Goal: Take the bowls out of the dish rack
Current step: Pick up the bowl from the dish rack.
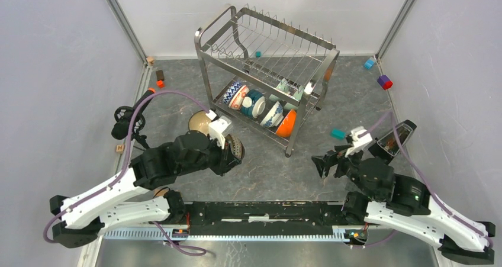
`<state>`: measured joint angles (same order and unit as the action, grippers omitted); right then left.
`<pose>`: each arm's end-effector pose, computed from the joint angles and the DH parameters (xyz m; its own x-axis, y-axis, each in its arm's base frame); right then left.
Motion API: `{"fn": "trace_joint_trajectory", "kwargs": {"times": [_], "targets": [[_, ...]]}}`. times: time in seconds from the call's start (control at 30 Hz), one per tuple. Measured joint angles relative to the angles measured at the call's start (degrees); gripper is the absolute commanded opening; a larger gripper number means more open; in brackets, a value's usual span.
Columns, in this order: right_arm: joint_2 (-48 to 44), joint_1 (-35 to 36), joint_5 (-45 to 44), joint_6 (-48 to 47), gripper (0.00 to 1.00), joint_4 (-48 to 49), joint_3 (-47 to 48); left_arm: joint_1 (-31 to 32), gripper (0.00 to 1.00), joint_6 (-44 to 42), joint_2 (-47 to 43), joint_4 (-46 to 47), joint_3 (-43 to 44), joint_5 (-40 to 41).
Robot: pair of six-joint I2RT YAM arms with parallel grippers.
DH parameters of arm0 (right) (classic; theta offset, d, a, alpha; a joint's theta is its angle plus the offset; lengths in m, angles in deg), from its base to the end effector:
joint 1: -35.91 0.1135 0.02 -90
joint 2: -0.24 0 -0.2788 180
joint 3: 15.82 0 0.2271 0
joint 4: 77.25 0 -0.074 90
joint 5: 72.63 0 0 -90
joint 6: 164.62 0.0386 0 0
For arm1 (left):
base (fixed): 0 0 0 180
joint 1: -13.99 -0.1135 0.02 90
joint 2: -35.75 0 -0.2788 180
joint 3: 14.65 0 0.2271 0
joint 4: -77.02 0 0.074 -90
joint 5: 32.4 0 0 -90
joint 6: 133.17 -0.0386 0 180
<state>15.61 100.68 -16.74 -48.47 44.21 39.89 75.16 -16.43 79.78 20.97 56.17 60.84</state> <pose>0.0302 0.0133 0.3013 -0.3495 0.1143 -0.9299 -0.4098 0.8739 0.2614 0.0600 -0.1045 0.3546 -0.5933 0.1463 -0.7915 0.6538 0.6612 -0.3679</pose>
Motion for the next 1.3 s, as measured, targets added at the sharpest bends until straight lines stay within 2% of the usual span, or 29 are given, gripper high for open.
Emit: {"fn": "trace_joint_trajectory", "kwargs": {"times": [0.1, 0.33, 0.63, 0.73, 0.8, 1.03, 1.3], "targets": [[3.67, 0.0, 1.25, 0.15, 0.93, -1.99, 0.0, 3.69, 0.02, -1.55, 1.49, -0.5, -0.11, 3.74], [4.44, 0.0, 2.71, 0.13, 0.93, -2.32, 0.0, 14.84, 0.02, -4.48, 6.4, -4.48, -0.07, 11.89], [7.76, 0.0, 6.49, -1.38, 0.92, -5.03, 0.9, 21.68, 0.02, -9.01, 13.27, -10.67, 5.95, 18.34], [9.4, 0.0, 7.96, -1.86, 0.92, -5.88, 2.14, 23.63, 0.02, -10.71, 14.64, -11.02, 6.36, 19.02], [10.12, 0.0, 9.01, -1.95, 0.98, -6.27, 2.47, 24.55, 0.02, -12.07, 14.97, -11.74, 6.36, 19.08], [11.69, 0.0, 9.77, 1.22, 0.98, -9.62, 2.47, 25.94, 0.02, -16.13, 15.98, -13.4, 6.88, 16.63], [10.86, 0.0, 13.31, 5.22, 0.98, -9.99, 1.68, 28.06, 0.02, -20.24, 21.7, -13.92, 9.05, 13.99]]}}
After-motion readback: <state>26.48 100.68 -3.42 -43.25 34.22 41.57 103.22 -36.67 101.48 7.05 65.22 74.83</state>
